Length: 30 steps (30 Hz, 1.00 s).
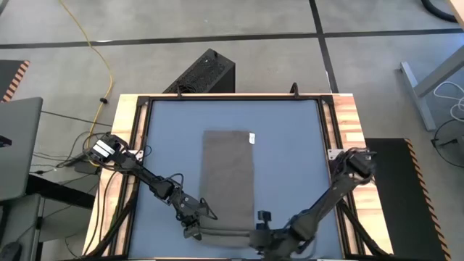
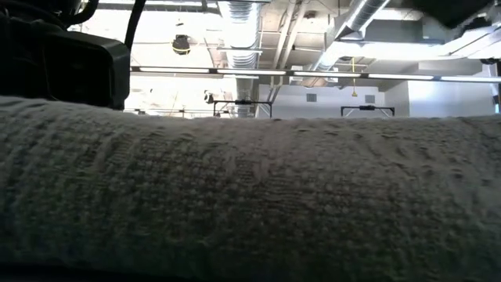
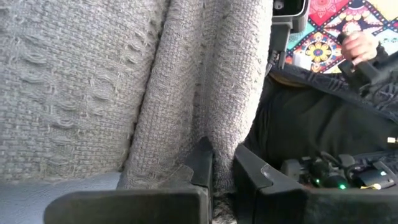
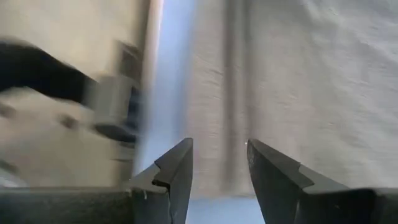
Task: Roll towel
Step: Roll the gray towel
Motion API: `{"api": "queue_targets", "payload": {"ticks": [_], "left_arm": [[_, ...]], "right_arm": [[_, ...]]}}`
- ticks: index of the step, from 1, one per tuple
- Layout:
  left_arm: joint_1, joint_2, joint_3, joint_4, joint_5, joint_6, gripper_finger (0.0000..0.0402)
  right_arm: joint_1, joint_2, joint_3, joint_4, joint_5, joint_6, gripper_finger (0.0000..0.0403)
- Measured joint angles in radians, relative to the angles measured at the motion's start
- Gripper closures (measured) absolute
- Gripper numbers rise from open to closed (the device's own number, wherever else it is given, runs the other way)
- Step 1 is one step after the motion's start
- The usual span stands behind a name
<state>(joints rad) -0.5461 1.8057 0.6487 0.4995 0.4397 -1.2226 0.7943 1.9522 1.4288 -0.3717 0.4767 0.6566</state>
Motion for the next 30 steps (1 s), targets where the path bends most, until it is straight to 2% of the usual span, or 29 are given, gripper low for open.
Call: {"api": "queue_targets", "payload": {"ticks": [2, 6, 12, 19, 30], "left_arm": [[0.000, 0.000, 0.000, 0.001, -0.002, -0.005, 0.0390], [0.001, 0.000, 0.001, 0.004, -0.010, -0.023, 0.0390], [0.001, 0.000, 0.001, 0.005, -0.010, -0.031, 0.0390], [0.001, 0.000, 0.002, 0.005, -0.009, -0.025, 0.0390], [0.001, 0.000, 0.002, 0.005, 0.001, -0.002, 0.0390]], "right_arm": [[-0.011, 0.076, 0.114, -0.163, 0.000, -0.010, 0.0227], [-0.024, 0.221, 0.317, -0.380, -0.001, -0.011, 0.0227], [-0.010, 0.327, 0.534, -0.510, -0.004, -0.011, 0.0227], [-0.013, 0.326, 0.562, -0.539, -0.031, 0.013, 0.0222], [-0.071, 0.328, 0.530, -0.534, -0.116, 0.046, 0.0182]]}}
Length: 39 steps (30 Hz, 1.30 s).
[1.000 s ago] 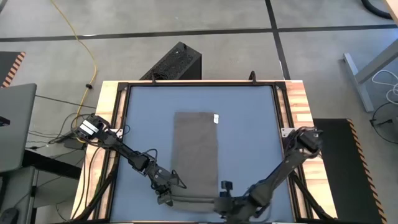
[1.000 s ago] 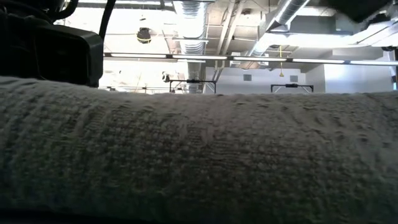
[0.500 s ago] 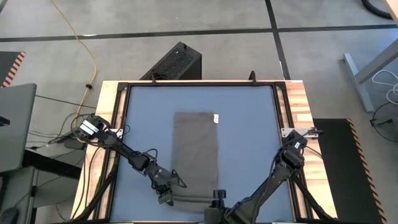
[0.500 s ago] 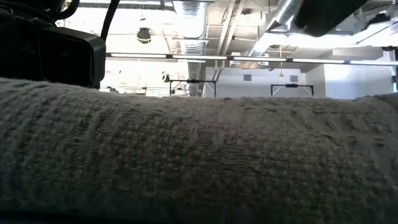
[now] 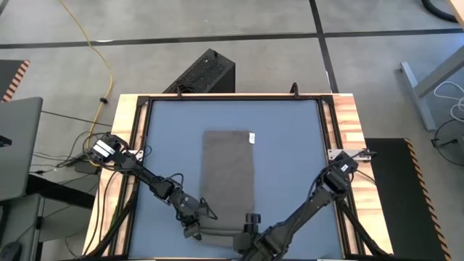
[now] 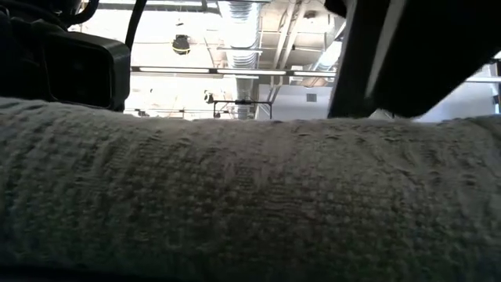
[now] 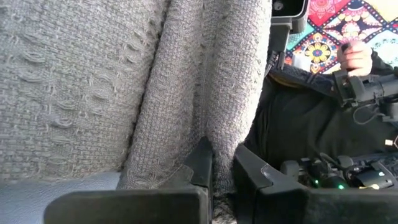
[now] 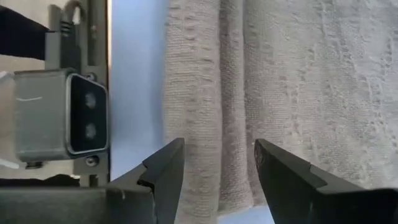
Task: Roll towel
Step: Roll the gray towel
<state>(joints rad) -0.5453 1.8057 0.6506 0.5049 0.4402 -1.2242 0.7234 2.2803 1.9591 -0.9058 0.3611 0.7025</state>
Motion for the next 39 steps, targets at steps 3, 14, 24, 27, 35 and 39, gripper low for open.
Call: {"api": "queue_targets", "payload": {"ticks": [3, 14, 24, 27, 35, 39], "left_arm": [[0.000, 0.000, 0.000, 0.000, 0.001, 0.004, 0.0390], [0.000, 0.000, 0.000, 0.000, 0.001, 0.008, 0.0390], [-0.001, 0.000, 0.001, -0.011, 0.004, 0.014, 0.0390], [-0.001, 0.000, 0.001, -0.012, 0.006, 0.017, 0.0390], [-0.006, 0.000, 0.001, 0.009, 0.021, 0.027, 0.0390], [-0.018, 0.000, 0.000, 0.044, 0.023, 0.028, 0.0390]], "right_arm": [[-0.001, 0.000, 0.000, 0.002, -0.003, 0.000, 0.0181], [0.015, 0.019, 0.002, 0.032, -0.052, 0.004, 0.0181], [0.015, 0.087, 0.000, 0.016, -0.023, 0.000, 0.0204], [0.016, 0.089, 0.000, 0.019, -0.022, -0.004, 0.0251], [-0.010, 0.084, 0.003, 0.031, -0.196, 0.003, 0.0356], [-0.024, 0.084, 0.003, 0.053, -0.323, -0.016, 0.0356]]}}
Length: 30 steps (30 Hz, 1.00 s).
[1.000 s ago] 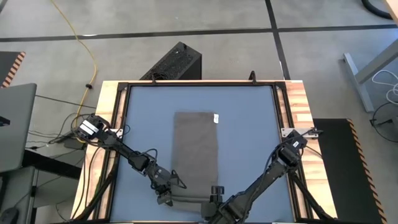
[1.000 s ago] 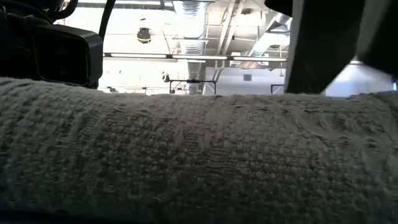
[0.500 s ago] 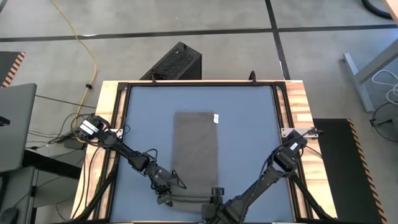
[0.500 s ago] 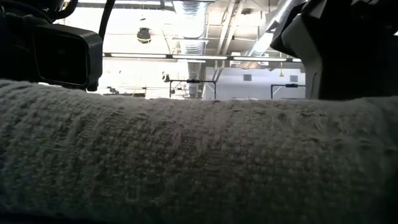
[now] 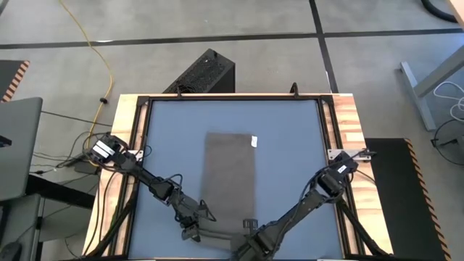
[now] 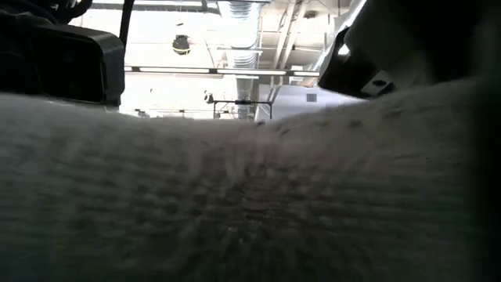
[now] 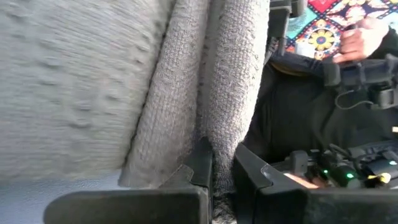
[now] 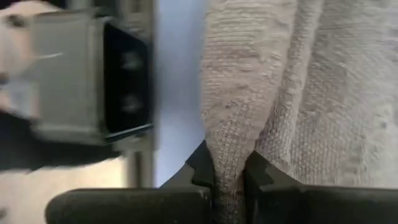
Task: Roll towel
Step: Roll the gray towel
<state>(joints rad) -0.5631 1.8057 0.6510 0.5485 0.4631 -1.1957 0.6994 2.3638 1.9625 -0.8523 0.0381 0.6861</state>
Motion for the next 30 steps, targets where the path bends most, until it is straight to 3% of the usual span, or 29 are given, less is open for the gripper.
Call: {"api": "queue_targets", "payload": {"ticks": [4, 12, 16, 21, 25, 30], "left_arm": [[-0.019, 0.000, 0.000, -0.003, -0.009, -0.002, 0.0390], [-0.047, 0.000, 0.001, -0.027, -0.072, 0.007, 0.0386], [-0.047, -0.001, 0.001, -0.041, -0.092, 0.083, 0.0360], [-0.029, -0.019, 0.000, -0.056, -0.016, 0.201, 0.0309], [-0.013, -0.079, -0.004, -0.145, -0.009, 0.249, 0.0288], [-0.023, -0.229, -0.004, -0.274, -0.103, 0.322, 0.0291]], "right_arm": [[-0.023, 0.000, 0.000, 0.008, -0.106, -0.028, 0.0356], [-0.052, -0.020, -0.004, -0.028, -0.152, 0.006, 0.0356], [-0.070, -0.036, -0.083, 0.018, -0.161, 0.068, 0.0356], [-0.097, -0.044, -0.169, 0.134, -0.216, 0.110, 0.0356], [-0.109, -0.043, -0.186, 0.171, -0.237, 0.130, 0.0356], [-0.119, -0.042, -0.187, 0.176, -0.246, 0.150, 0.0356]]}}
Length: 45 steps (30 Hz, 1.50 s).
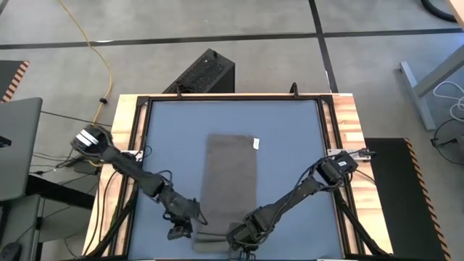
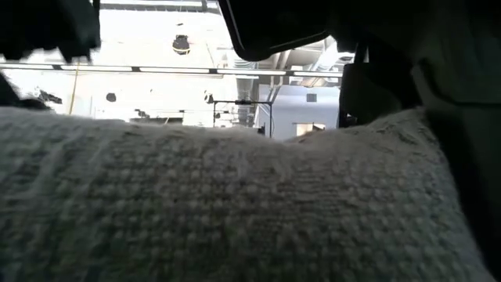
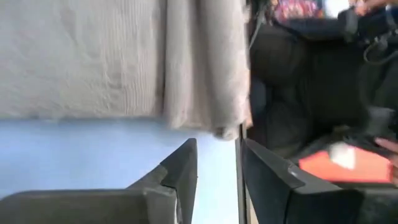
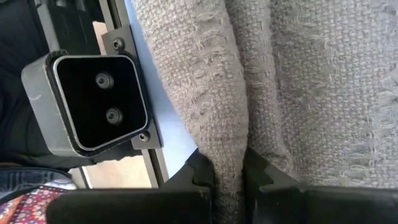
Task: Roll towel
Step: Roll the gray towel
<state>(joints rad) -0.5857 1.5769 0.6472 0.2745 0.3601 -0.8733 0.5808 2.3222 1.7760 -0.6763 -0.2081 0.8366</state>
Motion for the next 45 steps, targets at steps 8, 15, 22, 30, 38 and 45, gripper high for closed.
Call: {"api": "queue_targets", "payload": {"ticks": [8, 15, 22, 30, 38, 45], "left_arm": [[-0.201, -0.090, 0.100, -0.040, -0.513, 0.181, 0.0304], [-0.261, 0.184, 0.507, -0.455, -0.672, 0.261, 0.0321], [-0.261, 0.465, 0.952, -0.967, -0.707, 0.236, 0.0329], [-0.251, 0.657, 1.190, -1.172, -0.643, 0.240, 0.0315], [-0.222, 0.661, 1.188, -1.176, -0.582, 0.234, 0.0239], [-0.223, 0.665, 1.137, -1.157, -0.631, 0.238, 0.0192]], "right_arm": [[0.000, 0.000, 0.000, 0.009, 0.004, 0.022, 0.0355], [-0.001, 0.000, -0.001, 0.023, 0.004, 0.030, 0.0354], [0.000, 0.000, -0.001, 0.027, 0.014, 0.030, 0.0353], [0.008, 0.000, -0.001, 0.026, 0.025, 0.019, 0.0352], [0.013, 0.000, -0.001, 0.026, 0.030, 0.012, 0.0352], [0.013, 0.000, -0.001, 0.026, 0.029, 0.012, 0.0352]]}}
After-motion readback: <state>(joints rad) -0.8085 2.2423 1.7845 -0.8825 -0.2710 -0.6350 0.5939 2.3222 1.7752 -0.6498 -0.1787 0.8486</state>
